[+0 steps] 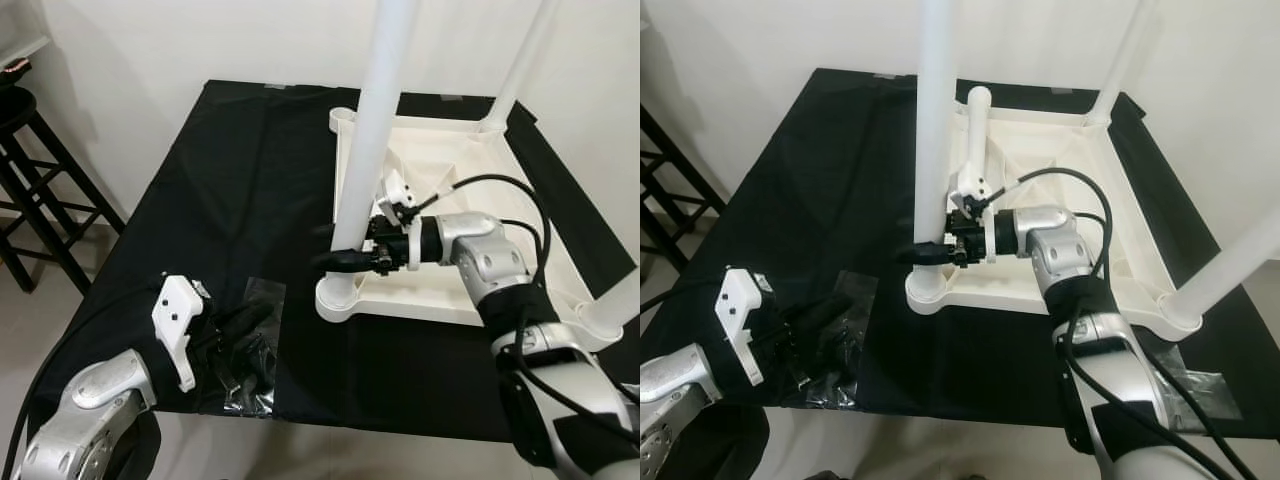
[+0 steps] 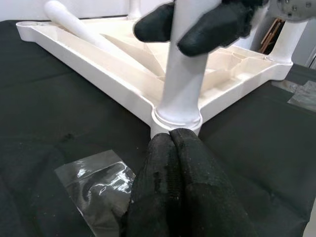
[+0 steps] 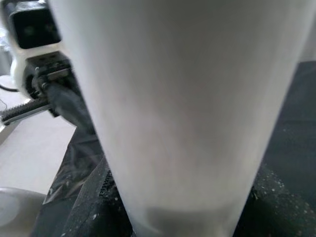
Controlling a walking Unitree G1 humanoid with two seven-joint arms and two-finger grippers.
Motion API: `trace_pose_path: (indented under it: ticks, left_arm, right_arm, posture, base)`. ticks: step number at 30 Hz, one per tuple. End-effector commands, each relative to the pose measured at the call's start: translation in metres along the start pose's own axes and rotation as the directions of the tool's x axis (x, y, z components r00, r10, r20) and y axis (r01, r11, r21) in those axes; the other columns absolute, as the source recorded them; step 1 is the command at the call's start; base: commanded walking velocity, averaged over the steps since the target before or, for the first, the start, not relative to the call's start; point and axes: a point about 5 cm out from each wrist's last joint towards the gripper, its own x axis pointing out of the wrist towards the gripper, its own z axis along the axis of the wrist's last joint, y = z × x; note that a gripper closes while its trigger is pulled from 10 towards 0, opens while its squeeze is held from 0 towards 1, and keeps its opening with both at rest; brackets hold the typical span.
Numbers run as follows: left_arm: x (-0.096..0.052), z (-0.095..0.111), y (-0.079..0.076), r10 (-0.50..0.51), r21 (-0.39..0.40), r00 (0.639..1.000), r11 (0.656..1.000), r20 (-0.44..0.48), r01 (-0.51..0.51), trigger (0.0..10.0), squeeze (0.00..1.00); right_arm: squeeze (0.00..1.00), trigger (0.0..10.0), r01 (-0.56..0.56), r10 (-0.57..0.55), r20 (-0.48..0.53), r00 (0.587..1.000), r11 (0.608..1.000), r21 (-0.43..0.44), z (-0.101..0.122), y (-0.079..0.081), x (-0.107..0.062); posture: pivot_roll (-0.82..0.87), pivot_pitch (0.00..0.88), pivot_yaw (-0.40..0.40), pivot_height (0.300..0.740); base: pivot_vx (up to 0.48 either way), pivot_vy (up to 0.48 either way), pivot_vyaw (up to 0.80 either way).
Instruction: Building children table
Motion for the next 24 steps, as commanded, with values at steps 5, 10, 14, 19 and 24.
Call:
trace_pose_path:
  ticks: [5, 10, 14, 19, 24]
  left_arm:
    - [-0.005, 0.000, 0.001, -0.001, 0.012, 1.000, 1.000, -0.015, 0.001, 10.0, 0.00]
    - [-0.003, 0.001, 0.004, -0.012, 0.004, 1.000, 1.000, -0.012, 0.012, 10.0, 0.00]
    - [-0.001, 0.001, 0.003, -0.027, 0.003, 1.000, 1.000, -0.013, 0.027, 10.0, 0.00]
    - [-0.003, 0.001, 0.001, 0.009, 0.014, 1.000, 1.000, -0.003, -0.009, 10.0, 0.00]
    - [-0.001, 0.001, 0.001, -0.003, 0.012, 1.000, 1.000, -0.005, 0.003, 10.0, 0.00]
  right_arm:
    - [0.00, 0.0, 0.678, -0.661, -0.152, 0.734, 0.723, 0.130, -0.065, 0.059, 0.047]
    - [0.00, 0.0, 0.737, -0.720, -0.162, 0.675, 0.669, 0.098, -0.058, 0.077, 0.050]
    - [0.00, 0.0, 0.745, -0.731, -0.161, 0.664, 0.665, 0.053, -0.062, 0.065, 0.040]
    - [0.00, 10.0, 0.645, -0.621, -0.191, 0.760, 0.757, 0.106, -0.062, 0.077, 0.054]
    - [1.00, 10.0, 0.511, -0.506, -0.077, 0.859, 0.843, 0.168, -0.041, 0.076, 0.055]
  posture:
    - [0.10, 0.144, -0.057, 0.740]
    - [0.05, 0.129, -0.040, 0.740]
    - [0.08, 0.129, -0.058, 0.740]
    - [0.08, 0.132, -0.061, 0.740]
    - [0.09, 0.126, -0.059, 0.740]
  base:
    - [0.000, 0.000, 0.00]
    - [0.000, 0.000, 0.00]
    - [0.000, 0.000, 0.00]
    - [0.000, 0.000, 0.00]
    - [0.000, 0.000, 0.00]
